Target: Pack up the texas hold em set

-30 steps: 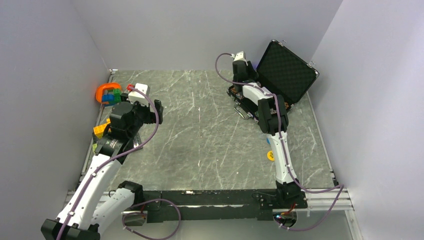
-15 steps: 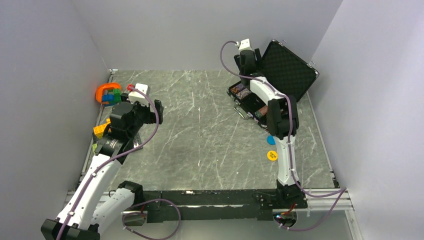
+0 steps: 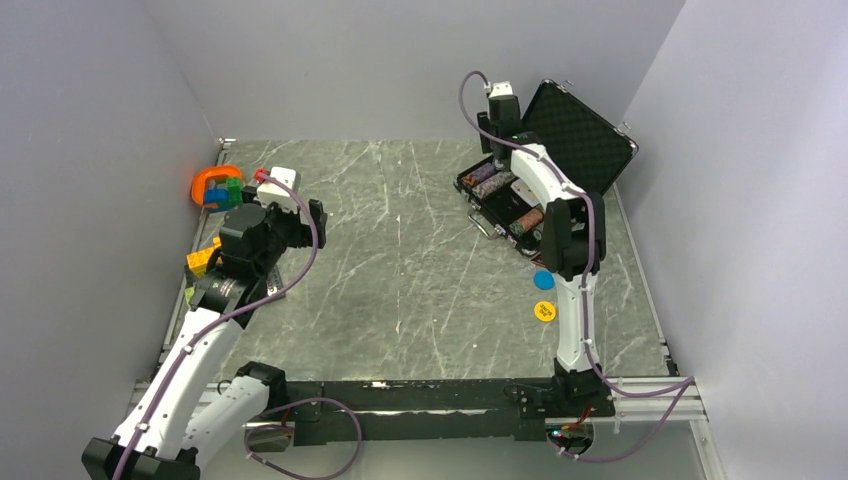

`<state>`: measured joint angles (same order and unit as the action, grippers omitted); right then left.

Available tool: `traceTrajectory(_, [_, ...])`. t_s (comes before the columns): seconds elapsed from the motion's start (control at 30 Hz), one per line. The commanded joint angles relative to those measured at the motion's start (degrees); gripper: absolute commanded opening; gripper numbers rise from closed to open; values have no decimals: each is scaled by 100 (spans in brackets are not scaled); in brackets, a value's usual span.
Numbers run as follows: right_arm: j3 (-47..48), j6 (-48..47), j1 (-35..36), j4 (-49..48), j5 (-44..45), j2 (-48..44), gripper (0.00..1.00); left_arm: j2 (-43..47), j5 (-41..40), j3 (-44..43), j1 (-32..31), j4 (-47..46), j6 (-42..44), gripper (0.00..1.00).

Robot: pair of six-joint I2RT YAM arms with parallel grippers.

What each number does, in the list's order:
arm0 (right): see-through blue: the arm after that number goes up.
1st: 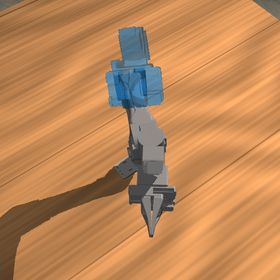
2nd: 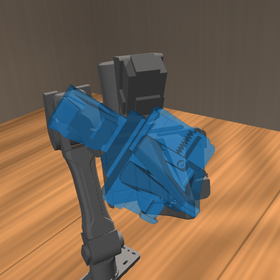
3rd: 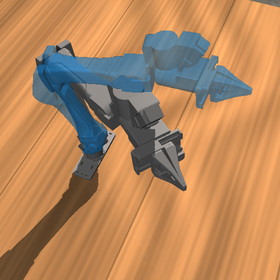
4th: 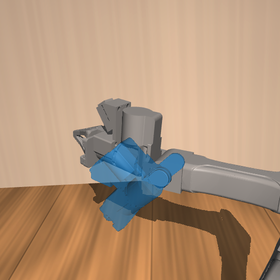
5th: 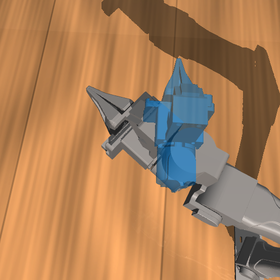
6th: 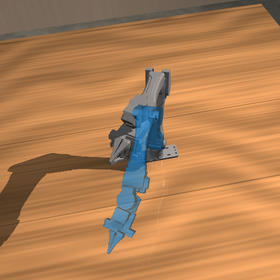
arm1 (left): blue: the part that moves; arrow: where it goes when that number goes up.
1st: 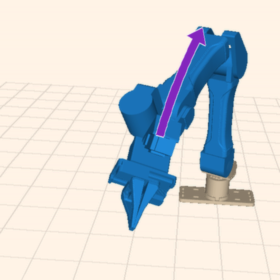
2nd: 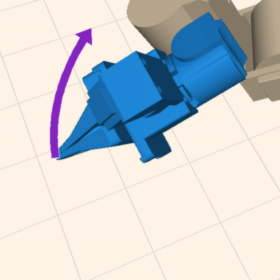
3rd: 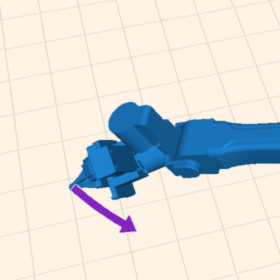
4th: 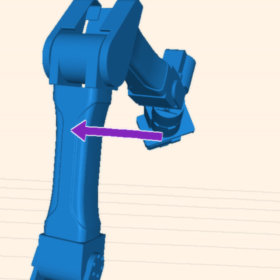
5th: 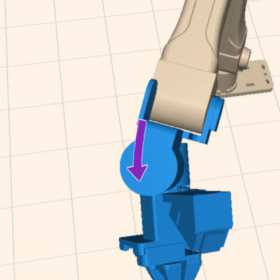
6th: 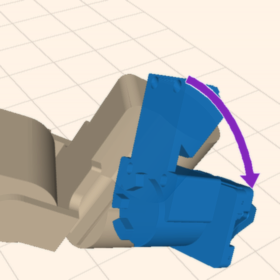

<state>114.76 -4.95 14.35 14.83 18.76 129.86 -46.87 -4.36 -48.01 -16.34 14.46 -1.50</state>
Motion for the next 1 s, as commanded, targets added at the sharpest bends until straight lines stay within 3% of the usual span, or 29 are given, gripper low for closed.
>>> traceTrajectory(0.0, [-58, 922, -299, 827, -1184, -341, 53, 20, 99, 11, -27, -164, 6, 98])
traceTrajectory(0.27, [-37, 1103, -339, 1121, -1688, -267, 43, 27, 145, 24, -41, -180, -21, 98])
traceTrajectory(0.57, [332, 1049, -351, 1068, -1512, 200, 36, -28, 137, 14, -45, -165, -17, 98])
traceTrajectory(0.8, [963, 1134, -402, 1318, -1295, 702, 34, -50, 126, 11, -37, -153, -9, 98])
traceTrajectory(0.97, [821, 1170, -416, 1222, -1108, 763, 34, -50, 126, 13, -37, -160, -10, 98])
